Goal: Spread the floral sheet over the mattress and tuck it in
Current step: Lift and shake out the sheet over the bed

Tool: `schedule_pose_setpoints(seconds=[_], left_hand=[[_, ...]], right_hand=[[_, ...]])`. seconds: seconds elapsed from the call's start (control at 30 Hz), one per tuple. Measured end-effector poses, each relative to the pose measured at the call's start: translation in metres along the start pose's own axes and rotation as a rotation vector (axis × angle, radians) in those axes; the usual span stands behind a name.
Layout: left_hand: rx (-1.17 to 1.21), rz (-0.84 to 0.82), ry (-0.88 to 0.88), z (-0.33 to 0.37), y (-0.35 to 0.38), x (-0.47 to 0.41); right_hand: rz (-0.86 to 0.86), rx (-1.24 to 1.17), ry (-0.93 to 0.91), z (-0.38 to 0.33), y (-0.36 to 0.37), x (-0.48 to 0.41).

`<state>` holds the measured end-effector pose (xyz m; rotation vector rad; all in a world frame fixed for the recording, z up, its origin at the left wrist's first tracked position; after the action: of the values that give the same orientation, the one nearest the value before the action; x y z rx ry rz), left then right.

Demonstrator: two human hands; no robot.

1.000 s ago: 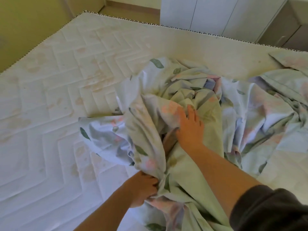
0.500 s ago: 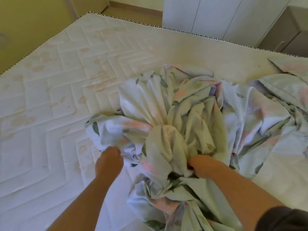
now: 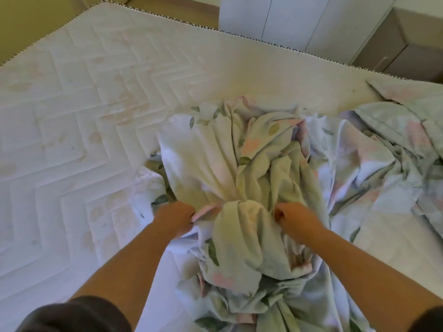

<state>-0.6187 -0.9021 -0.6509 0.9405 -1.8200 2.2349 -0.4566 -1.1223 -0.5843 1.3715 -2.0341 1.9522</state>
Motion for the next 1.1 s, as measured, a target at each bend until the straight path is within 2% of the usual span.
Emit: schedule_pose_setpoints(seconds=[0.03,0.07,0.1,0.17,0.23,0.33,0.4,0.5,0.67,0.8,1.1], left_hand=[[0.086,0.066,0.047,0.005,-0.003,0.007],[0.19,0.137,0.09,0.007,-0.006,0.016],[0.311,0.206,0.129,0.009,-0.011,0.026],[0.531,0.343,0.165,0.006,-0.027,0.05],[0.586,0.498,0.145,-0.004,-0.049,0.071],[0.538,0.709,0.055,-0.019,-0.089,0.101],[0.533,0.799,0.003,-0.026,-0.119,0.12],[0.495,0.851,-0.074,-0.035,-0.163,0.147],[0.427,0.93,-0.089,-0.044,-0.233,0.187],[0.399,0.986,-0.027,-0.033,-0.291,0.231],[0.411,1.074,0.163,0.043,-0.415,0.305]], right_hand=[[0.177,-0.108,-0.09,-0.014,-0.013,-0.008],[0.265,-0.181,-0.198,-0.03,-0.018,-0.014],[0.234,-0.23,-0.289,-0.05,-0.018,-0.018],[0.027,-0.326,-0.349,-0.082,-0.003,-0.024],[-0.208,-0.383,-0.306,-0.103,0.017,-0.024],[-0.501,-0.188,-0.261,-0.116,0.039,-0.007],[-0.64,-0.034,-0.265,-0.128,0.037,0.021],[-0.733,0.029,-0.279,-0.146,-0.001,0.063],[-0.625,-0.003,-0.268,-0.142,-0.103,0.109],[-0.484,-0.065,-0.257,-0.128,-0.198,0.162],[-0.145,0.112,-0.133,-0.097,-0.345,0.299]])
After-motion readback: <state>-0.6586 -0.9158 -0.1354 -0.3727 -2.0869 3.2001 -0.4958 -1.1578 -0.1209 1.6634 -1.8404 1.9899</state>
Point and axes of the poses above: each hand's wrist, its own x-axis away from the middle knuckle, its own y-axis out of the palm, z = x × y, the point moved 5 cm from there along -x, towards the middle knuckle, and after that the axes turned 7 degrees about -x, right-handed, at the moved point
